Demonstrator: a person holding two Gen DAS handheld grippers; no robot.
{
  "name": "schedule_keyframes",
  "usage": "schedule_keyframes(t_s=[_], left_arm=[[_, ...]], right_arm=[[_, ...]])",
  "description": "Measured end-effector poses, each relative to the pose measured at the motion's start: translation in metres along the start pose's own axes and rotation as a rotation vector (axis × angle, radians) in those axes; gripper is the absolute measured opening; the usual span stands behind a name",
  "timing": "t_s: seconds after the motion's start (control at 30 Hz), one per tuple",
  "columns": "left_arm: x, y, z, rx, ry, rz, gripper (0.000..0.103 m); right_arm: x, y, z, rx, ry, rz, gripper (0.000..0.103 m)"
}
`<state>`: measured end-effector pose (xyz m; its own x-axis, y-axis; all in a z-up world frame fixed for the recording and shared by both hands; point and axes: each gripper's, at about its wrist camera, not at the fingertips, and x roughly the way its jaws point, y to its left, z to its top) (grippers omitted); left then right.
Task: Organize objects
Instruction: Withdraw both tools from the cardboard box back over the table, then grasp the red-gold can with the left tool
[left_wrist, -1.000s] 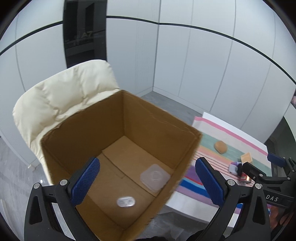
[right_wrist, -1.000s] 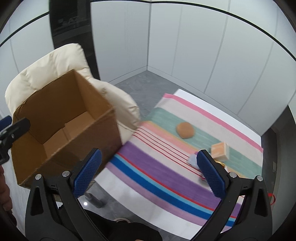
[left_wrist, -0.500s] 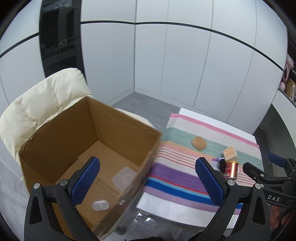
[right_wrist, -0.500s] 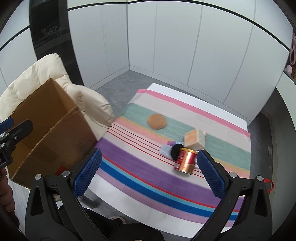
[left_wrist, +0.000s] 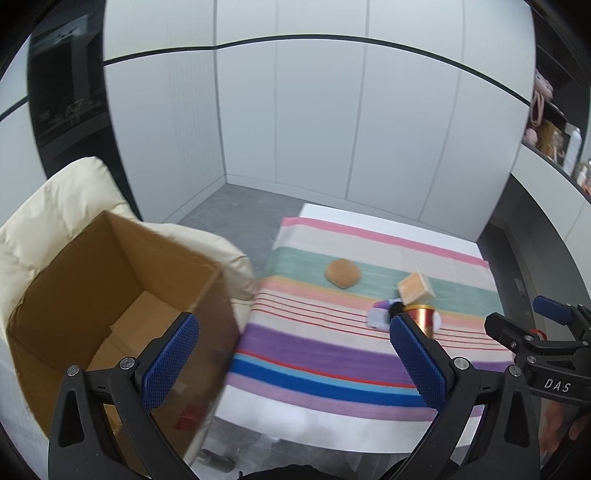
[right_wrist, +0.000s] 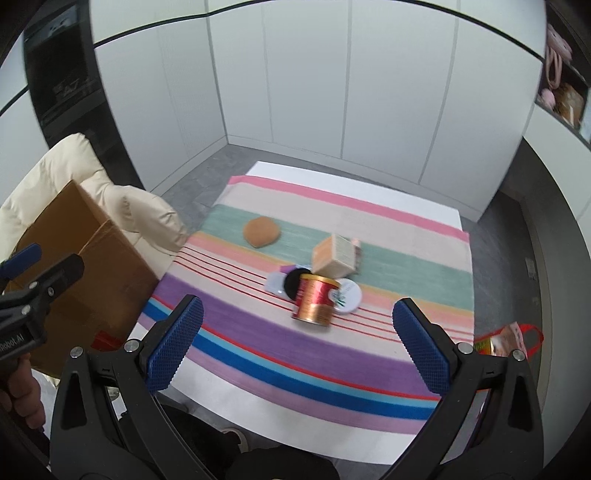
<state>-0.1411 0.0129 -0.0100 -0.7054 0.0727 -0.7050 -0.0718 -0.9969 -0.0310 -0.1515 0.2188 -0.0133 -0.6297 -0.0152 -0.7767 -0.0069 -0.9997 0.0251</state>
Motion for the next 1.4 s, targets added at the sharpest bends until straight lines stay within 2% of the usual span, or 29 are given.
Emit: schedule_keyframes(t_s=[0.4, 0.77, 0.87, 0.9, 1.07, 1.13, 1.23, 1.4], left_arm=[[0.015, -0.054, 0.003, 0.063, 0.047, -0.068, 0.103], [0.038, -0.101, -0.006, 0.123, 0.106, -0.107, 0.103], [0.049, -0.114, -0.014, 0.146, 0.126, -0.083, 0.102], [0.052, -0.117, -0.017, 0.152, 0.128, -0.071, 0.102], [0.073, -0.132, -0.027, 0.178, 0.172, -0.1, 0.099], [0.089, -0.138, -0.028, 0.173, 0.197, -0.106, 0.098], [0.11, -0.148, -0.03, 0.172, 0.222, -0.092, 0.096], [0.153, -0.163, -0.038, 0.148, 0.297, -0.122, 0.089]], right_arm=[[-0.014, -0.068, -0.019, 0.097, 0.003, -0.05, 0.103], [-0.009, -0.093, -0.041, 0.086, 0.043, -0.098, 0.103], [-0.004, -0.101, -0.045, 0.098, 0.059, -0.089, 0.097], [-0.001, -0.103, -0.046, 0.096, 0.065, -0.085, 0.092], [0.018, -0.115, -0.051, 0.111, 0.091, -0.072, 0.084], [0.03, -0.12, -0.053, 0.11, 0.114, -0.069, 0.074], [0.049, -0.128, -0.056, 0.117, 0.155, -0.072, 0.063], [0.078, -0.139, -0.054, 0.123, 0.187, -0.071, 0.054]])
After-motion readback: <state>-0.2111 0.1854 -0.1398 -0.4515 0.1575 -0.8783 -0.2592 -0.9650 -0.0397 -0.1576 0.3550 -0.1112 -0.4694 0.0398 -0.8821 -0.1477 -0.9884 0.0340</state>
